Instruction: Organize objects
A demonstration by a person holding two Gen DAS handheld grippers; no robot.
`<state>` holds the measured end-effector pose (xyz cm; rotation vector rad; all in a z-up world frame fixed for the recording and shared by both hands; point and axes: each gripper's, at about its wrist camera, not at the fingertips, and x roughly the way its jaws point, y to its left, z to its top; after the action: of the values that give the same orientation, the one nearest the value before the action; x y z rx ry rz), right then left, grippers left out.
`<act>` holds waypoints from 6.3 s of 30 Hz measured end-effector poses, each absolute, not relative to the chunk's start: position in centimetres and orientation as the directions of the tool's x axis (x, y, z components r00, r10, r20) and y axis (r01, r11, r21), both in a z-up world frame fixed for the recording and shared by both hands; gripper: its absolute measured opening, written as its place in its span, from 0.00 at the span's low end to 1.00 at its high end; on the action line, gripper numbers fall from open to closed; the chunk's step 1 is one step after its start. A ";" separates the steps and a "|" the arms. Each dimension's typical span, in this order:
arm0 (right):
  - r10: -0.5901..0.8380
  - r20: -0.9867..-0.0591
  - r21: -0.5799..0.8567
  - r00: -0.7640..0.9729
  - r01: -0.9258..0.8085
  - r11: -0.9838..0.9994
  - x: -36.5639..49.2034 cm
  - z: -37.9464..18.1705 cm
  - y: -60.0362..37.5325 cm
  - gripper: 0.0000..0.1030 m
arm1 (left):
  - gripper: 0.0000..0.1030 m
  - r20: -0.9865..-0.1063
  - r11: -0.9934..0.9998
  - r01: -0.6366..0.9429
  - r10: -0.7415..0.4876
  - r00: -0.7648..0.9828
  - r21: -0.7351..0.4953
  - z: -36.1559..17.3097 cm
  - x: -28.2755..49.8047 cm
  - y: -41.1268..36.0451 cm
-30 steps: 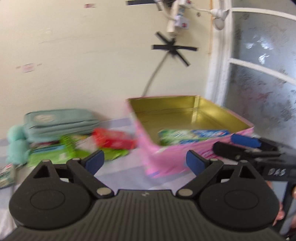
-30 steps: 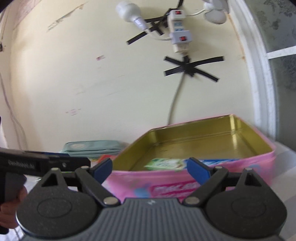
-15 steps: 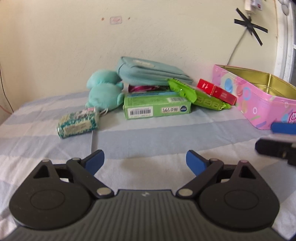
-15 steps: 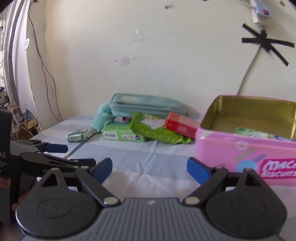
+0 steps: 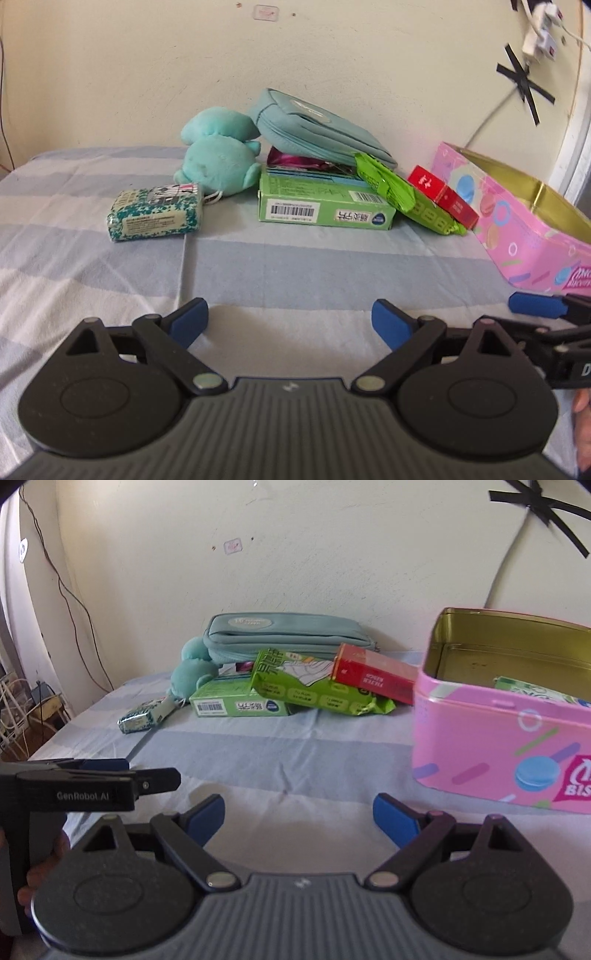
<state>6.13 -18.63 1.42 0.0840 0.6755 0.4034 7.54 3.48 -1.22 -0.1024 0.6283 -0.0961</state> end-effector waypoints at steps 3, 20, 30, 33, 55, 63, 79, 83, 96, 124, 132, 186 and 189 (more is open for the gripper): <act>0.394 -0.593 0.204 0.703 -0.342 0.917 6.8 1.4 -17.8 0.88 | 0.94 -0.582 0.992 0.052 -0.112 0.805 -0.118 -1.2 7.5 3.4; 0.192 -0.488 -0.268 0.852 -0.355 0.896 11.9 2.6 -10.1 0.84 | 0.98 -0.571 0.981 0.025 -0.133 0.810 -0.193 -1.2 7.7 4.7; 0.162 -0.442 -0.433 0.882 -0.368 0.823 9.8 1.9 -9.7 0.30 | 0.98 -0.557 0.967 0.024 -0.165 0.814 -0.252 -1.1 7.8 5.5; 0.237 -0.426 -0.442 0.873 -0.430 0.787 5.1 1.7 -10.3 0.30 | 0.98 -0.526 0.926 0.007 -0.221 0.821 -0.378 -1.2 7.7 7.2; 0.479 -0.477 0.193 0.737 -0.443 0.875 3.5 3.5 -19.6 0.72 | 0.96 -0.500 0.859 0.064 -0.355 0.790 -0.508 0.0 4.5 7.6; 0.476 -0.532 0.210 0.700 -0.436 0.875 6.4 2.0 -19.0 0.64 | 0.89 -0.515 0.783 0.215 -0.562 0.647 -0.585 -0.1 1.6 5.6; 0.569 -0.501 0.333 0.652 -0.462 0.822 0.7 1.5 -20.6 0.28 | 0.64 -0.552 0.824 0.274 -0.542 0.633 -0.495 1.0 3.6 1.2; 0.544 -0.406 0.348 0.734 -0.427 0.835 0.4 2.9 -22.9 0.28 | 0.64 -0.497 0.822 0.368 -0.559 0.663 -0.434 4.1 4.5 -1.6; 0.230 -0.287 0.284 0.930 -0.146 0.948 6.6 5.3 -32.8 0.28 | 0.64 -0.483 0.795 0.564 -0.593 0.645 -0.223 6.7 14.9 -17.3; -0.063 -0.254 0.237 0.965 0.126 0.963 6.3 3.6 -35.4 0.57 | 0.75 -0.526 0.941 0.337 -0.279 0.804 0.016 4.4 10.9 -16.4; -0.049 -0.235 0.232 0.971 0.105 0.967 2.7 3.5 -33.0 0.60 | 0.80 -0.544 0.965 0.262 -0.211 0.812 0.016 3.1 9.6 -12.5; 0.159 -0.767 -0.068 0.622 -0.325 0.943 22.6 7.3 -13.0 0.78 | 0.86 -0.588 0.984 -0.066 -0.044 0.808 -0.165 -0.7 11.7 1.9; 0.103 -0.822 -0.064 0.560 -0.271 0.960 26.6 5.7 -13.2 0.78 | 0.86 -0.591 0.978 -0.072 -0.059 0.804 -0.196 -0.7 11.8 2.3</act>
<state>26.65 -13.25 5.73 -0.1918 0.9519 0.2223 11.84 2.27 -0.66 -0.2136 0.6375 0.0068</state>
